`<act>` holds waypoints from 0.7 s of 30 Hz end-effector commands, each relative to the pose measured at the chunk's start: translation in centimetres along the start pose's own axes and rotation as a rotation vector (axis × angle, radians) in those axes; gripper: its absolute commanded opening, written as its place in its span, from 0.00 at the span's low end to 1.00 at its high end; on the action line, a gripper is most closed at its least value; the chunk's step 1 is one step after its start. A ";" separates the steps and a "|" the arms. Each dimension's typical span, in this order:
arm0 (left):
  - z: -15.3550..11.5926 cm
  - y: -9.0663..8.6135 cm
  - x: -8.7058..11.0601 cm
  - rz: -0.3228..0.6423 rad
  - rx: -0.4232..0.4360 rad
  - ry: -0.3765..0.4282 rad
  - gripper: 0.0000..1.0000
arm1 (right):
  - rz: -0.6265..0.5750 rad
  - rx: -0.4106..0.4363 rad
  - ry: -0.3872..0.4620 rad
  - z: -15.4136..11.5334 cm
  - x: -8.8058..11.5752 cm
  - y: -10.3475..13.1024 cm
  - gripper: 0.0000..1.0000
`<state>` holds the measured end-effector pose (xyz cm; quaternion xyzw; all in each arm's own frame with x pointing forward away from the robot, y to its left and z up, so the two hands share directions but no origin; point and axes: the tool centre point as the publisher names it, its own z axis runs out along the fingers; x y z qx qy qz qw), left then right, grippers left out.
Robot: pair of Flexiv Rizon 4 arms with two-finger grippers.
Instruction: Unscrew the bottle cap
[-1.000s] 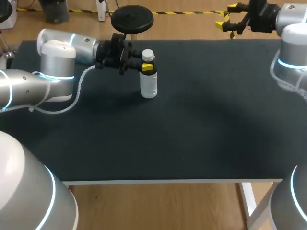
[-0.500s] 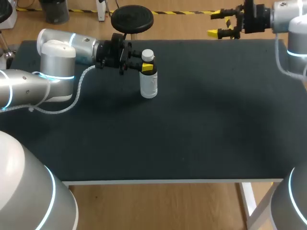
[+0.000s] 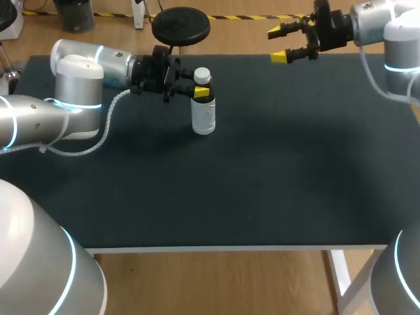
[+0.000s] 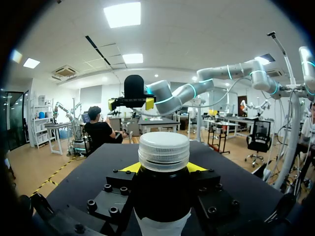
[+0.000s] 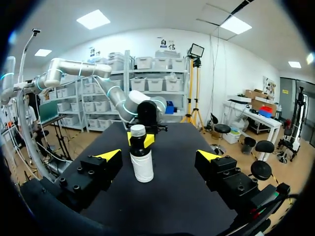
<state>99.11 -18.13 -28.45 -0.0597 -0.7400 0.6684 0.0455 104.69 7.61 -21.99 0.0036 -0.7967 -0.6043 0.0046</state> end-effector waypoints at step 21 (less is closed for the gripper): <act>-0.1 -0.1 0.0 0.000 -0.001 0.002 0.00 | 0.008 0.036 -0.065 9.0 2.5 1.4 1.00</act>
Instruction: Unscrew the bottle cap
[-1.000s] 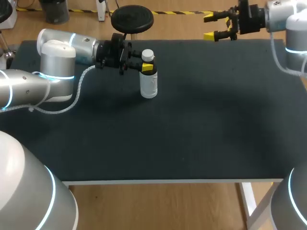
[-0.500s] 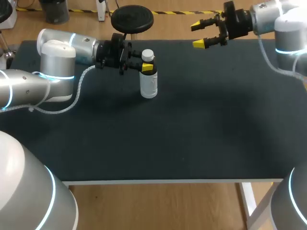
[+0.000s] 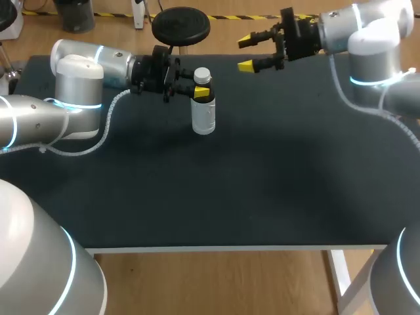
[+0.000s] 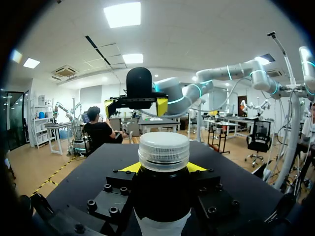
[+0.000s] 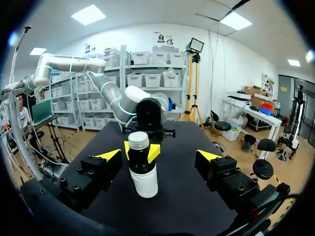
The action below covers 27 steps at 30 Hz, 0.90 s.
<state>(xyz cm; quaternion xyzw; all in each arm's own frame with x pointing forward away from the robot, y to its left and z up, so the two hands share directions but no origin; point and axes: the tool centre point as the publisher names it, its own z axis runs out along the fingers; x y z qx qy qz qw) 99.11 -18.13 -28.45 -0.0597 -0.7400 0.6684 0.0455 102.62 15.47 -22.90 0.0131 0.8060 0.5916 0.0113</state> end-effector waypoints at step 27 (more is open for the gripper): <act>-0.1 -0.1 0.0 0.000 -0.001 0.002 0.00 | 0.019 -0.008 0.007 3.5 0.8 -0.1 1.00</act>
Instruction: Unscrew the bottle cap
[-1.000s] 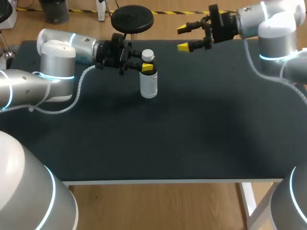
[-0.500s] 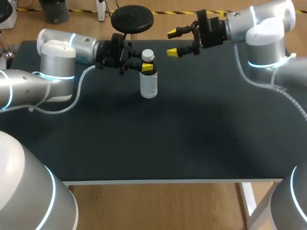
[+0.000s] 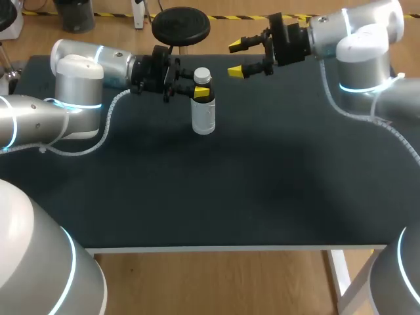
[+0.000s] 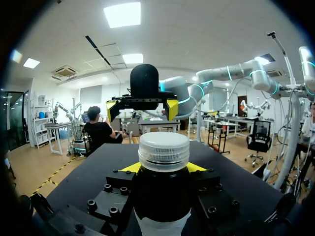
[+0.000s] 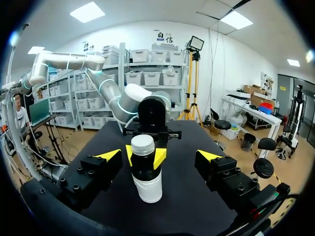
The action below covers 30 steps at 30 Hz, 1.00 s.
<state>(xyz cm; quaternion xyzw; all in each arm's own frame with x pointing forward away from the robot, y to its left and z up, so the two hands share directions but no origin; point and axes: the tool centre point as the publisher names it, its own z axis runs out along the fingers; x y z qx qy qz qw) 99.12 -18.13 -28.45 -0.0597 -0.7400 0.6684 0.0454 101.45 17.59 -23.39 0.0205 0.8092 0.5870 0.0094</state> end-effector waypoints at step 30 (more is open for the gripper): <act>-0.1 -0.1 0.0 0.000 -0.001 0.002 0.00 | 0.013 -0.093 0.115 6.2 2.2 -0.3 1.00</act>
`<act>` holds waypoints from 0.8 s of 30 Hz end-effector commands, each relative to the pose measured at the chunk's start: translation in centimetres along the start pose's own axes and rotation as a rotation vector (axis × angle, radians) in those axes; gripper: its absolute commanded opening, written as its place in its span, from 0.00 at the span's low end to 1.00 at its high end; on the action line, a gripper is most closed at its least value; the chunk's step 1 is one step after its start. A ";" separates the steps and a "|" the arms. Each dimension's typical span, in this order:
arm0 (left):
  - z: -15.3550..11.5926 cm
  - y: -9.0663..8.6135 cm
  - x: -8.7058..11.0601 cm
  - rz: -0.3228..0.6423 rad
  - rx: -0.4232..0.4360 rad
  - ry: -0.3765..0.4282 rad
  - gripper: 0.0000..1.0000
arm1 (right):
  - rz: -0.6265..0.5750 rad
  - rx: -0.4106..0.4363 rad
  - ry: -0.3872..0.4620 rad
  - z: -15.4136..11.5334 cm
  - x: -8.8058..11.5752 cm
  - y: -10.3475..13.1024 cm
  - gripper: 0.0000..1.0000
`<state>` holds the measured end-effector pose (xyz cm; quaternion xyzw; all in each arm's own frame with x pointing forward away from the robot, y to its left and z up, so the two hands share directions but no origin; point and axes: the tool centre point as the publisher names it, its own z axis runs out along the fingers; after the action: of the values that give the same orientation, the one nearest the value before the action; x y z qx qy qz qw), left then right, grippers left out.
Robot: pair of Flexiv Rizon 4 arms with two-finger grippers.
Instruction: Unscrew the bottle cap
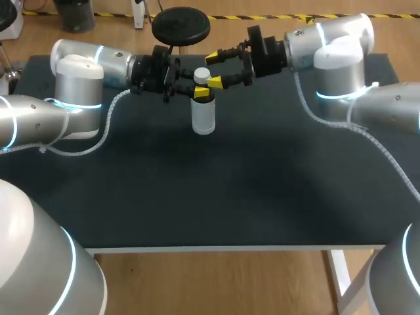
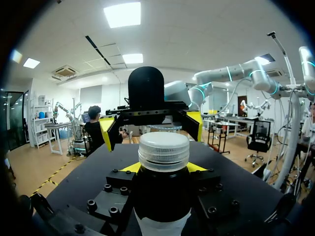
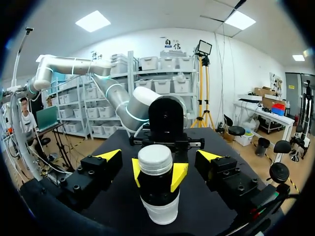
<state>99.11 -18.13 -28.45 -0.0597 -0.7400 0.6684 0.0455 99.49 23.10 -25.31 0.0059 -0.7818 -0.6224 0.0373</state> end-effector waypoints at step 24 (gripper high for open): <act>-0.1 -0.1 0.0 0.000 -0.001 0.002 0.00 | -0.004 -0.025 0.034 2.5 0.1 0.1 1.00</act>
<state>99.11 -18.13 -28.45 -0.0597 -0.7400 0.6684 0.0454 98.89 25.42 -25.55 0.0160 -0.7742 -0.6310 0.0474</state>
